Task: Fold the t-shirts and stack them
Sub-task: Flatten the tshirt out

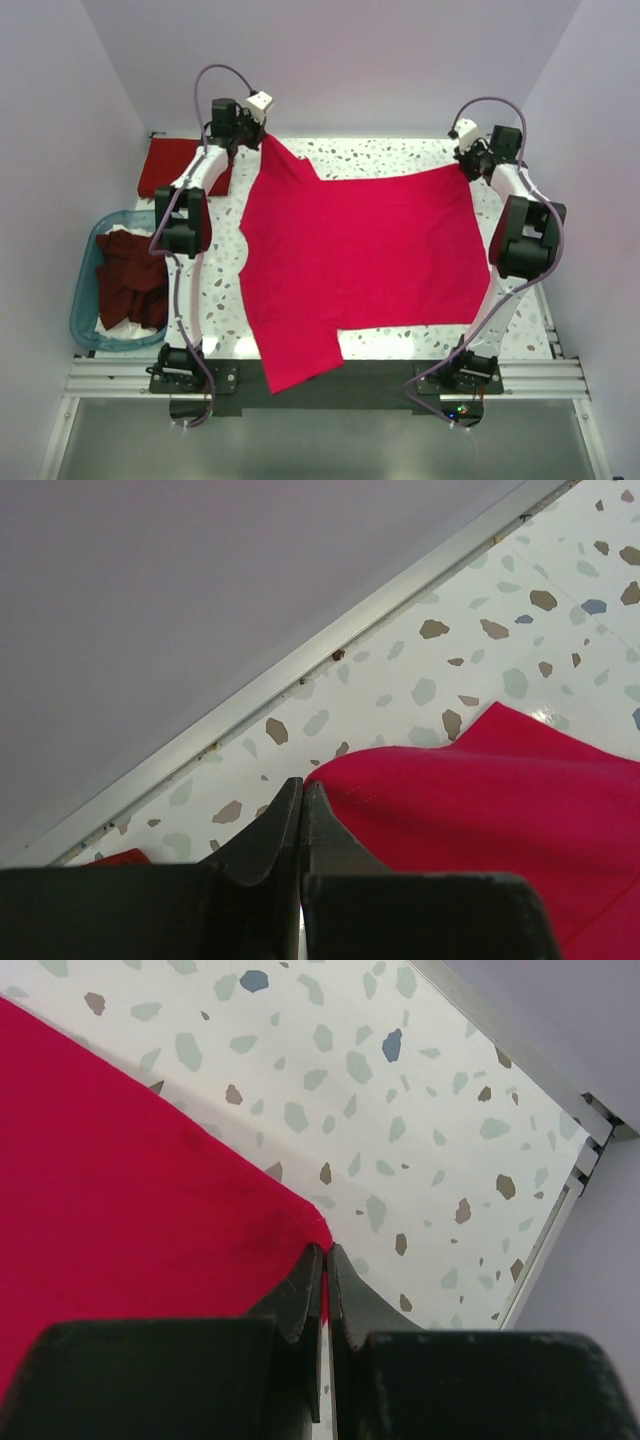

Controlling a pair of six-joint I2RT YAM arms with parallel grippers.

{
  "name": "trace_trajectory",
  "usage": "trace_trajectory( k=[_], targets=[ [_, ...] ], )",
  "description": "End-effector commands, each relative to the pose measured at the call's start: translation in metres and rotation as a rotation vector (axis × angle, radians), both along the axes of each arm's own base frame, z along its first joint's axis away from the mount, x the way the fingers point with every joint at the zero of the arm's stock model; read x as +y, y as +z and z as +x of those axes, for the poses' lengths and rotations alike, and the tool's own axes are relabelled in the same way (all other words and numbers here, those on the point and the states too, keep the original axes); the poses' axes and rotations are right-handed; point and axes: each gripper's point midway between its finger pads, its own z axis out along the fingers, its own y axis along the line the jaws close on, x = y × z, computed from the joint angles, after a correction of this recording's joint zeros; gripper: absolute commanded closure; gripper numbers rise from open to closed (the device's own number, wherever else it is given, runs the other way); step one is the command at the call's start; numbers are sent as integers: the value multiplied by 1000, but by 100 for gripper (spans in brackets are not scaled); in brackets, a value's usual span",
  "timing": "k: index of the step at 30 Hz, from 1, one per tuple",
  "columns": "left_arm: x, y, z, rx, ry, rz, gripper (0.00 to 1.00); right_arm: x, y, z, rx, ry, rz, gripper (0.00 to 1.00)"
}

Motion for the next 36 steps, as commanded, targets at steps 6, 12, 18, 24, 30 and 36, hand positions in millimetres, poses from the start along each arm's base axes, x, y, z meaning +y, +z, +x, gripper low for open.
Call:
trace_trajectory(
  k=[6,12,18,24,30,36],
  targets=[
    [-28,12,-25,-57,-120,77,100,-4,19,10,-18,-3,-86,100],
    [-29,-6,-6,-24,-53,50,100,-7,16,14,-12,-26,-126,100],
    [-18,-1,12,-83,23,54,62,-3,11,18,4,-20,-131,100],
    [4,16,2,-38,62,19,49,-3,10,19,7,-21,-133,100],
    [16,-9,-18,81,53,24,50,-3,10,21,11,-23,-131,100],
    [8,-35,-24,156,39,-8,51,-2,9,21,17,-20,-129,100]
  ],
)
